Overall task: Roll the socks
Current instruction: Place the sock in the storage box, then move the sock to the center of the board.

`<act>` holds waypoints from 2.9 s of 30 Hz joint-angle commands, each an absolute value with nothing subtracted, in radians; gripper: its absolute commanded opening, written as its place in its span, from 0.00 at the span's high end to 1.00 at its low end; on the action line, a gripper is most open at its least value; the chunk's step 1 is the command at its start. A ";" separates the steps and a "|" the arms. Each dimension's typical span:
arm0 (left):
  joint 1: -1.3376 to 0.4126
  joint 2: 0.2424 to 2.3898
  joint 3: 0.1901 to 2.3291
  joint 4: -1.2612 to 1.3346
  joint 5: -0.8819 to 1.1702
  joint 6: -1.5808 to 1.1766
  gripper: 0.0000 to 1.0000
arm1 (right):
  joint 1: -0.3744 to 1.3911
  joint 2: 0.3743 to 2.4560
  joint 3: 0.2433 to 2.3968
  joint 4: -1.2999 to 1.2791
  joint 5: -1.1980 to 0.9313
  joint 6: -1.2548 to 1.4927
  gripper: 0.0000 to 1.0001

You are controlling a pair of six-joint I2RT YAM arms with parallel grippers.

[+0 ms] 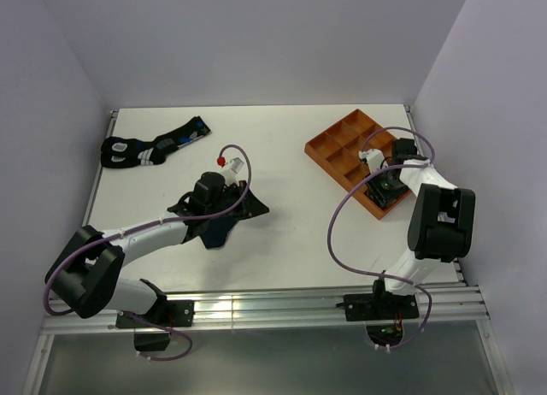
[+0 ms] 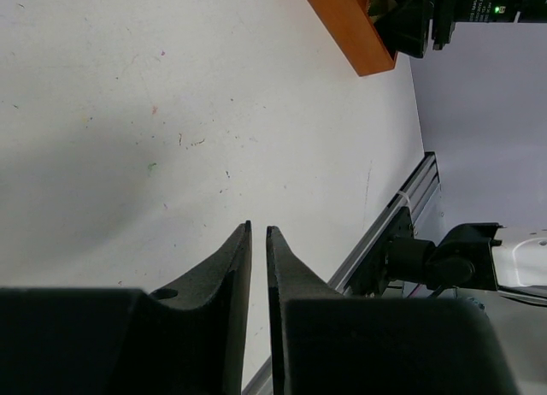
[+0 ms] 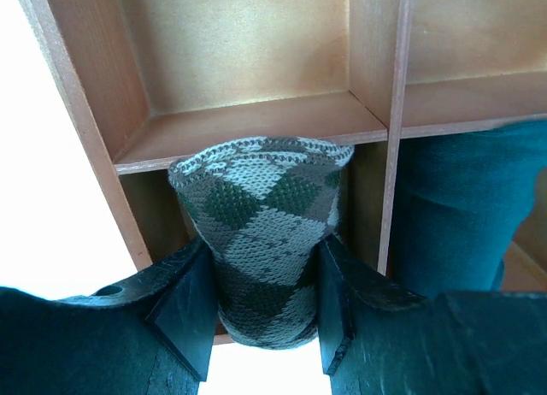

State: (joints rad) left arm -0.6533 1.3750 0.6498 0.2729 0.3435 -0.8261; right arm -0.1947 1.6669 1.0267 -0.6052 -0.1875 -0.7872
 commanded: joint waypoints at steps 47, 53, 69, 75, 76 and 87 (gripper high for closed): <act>-0.649 1.416 0.713 0.281 0.356 -0.792 0.82 | -0.244 1.574 1.170 -0.966 -0.230 -0.742 0.32; -0.647 1.414 0.719 0.262 0.347 -0.790 0.82 | -0.248 1.559 1.196 -0.971 -0.222 -0.741 0.32; -0.586 1.240 0.712 0.003 0.051 -0.866 0.80 | -0.261 1.434 1.312 -1.065 -0.336 -0.767 0.31; -0.563 1.175 0.669 -0.158 -0.129 -0.954 0.81 | -0.255 1.375 1.278 -1.052 -0.440 -0.782 0.32; -0.560 1.184 0.672 -0.169 -0.139 -0.959 0.80 | -0.253 1.364 1.270 -1.049 -0.454 -0.787 0.32; -0.560 1.397 0.641 -0.152 -0.230 -1.089 0.87 | -0.163 1.302 1.244 -1.039 -0.569 -0.796 0.32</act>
